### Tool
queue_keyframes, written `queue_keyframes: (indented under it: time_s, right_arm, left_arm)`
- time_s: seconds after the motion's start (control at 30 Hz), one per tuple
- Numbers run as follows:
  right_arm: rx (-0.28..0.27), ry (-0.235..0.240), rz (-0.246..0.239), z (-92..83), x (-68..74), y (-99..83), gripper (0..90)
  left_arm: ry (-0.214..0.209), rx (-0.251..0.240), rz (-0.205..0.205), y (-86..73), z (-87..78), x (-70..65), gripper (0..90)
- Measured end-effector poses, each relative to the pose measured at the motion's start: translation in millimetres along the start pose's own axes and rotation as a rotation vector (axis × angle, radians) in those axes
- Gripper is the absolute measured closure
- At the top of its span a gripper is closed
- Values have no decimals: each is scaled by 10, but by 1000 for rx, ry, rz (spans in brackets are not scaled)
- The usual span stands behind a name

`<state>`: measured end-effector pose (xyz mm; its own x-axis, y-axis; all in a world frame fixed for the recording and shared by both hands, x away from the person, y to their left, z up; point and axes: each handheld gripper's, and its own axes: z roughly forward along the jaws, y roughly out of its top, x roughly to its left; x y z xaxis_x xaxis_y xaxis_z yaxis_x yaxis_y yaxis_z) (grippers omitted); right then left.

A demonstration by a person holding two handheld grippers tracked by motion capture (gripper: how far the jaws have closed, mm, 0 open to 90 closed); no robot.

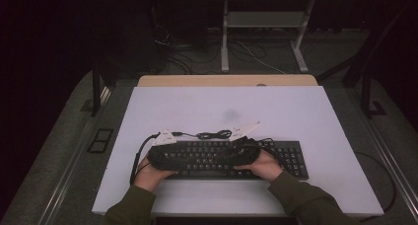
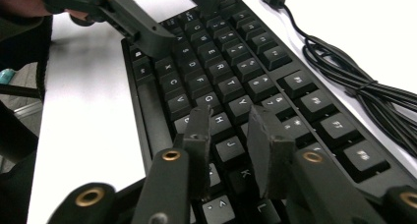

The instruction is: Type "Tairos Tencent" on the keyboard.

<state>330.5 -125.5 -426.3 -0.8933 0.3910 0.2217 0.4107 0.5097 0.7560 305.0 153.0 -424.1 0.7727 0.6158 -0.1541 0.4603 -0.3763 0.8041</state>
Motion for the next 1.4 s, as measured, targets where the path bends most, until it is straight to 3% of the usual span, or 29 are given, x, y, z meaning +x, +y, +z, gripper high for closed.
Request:
queue_keyframes:
  time_s: [0.27, 0.43, 0.87, 1.4]
  right_arm:
    - [-7, -20, 5, -36, -36, -7, 528]
    - [-12, -45, 7, -52, -64, -17, 424]
    - [-28, -77, 28, -89, -152, -46, 366]
    - [-34, -91, 32, -91, -169, -52, 344]
  left_arm:
    - [-11, 0, 1, -17, -24, -38, 430]
    - [-23, 6, -2, -36, -50, -53, 543]
    - [-90, 49, 22, -36, -32, -79, 876]
    - [-110, 96, 37, -75, 71, -104, 890]
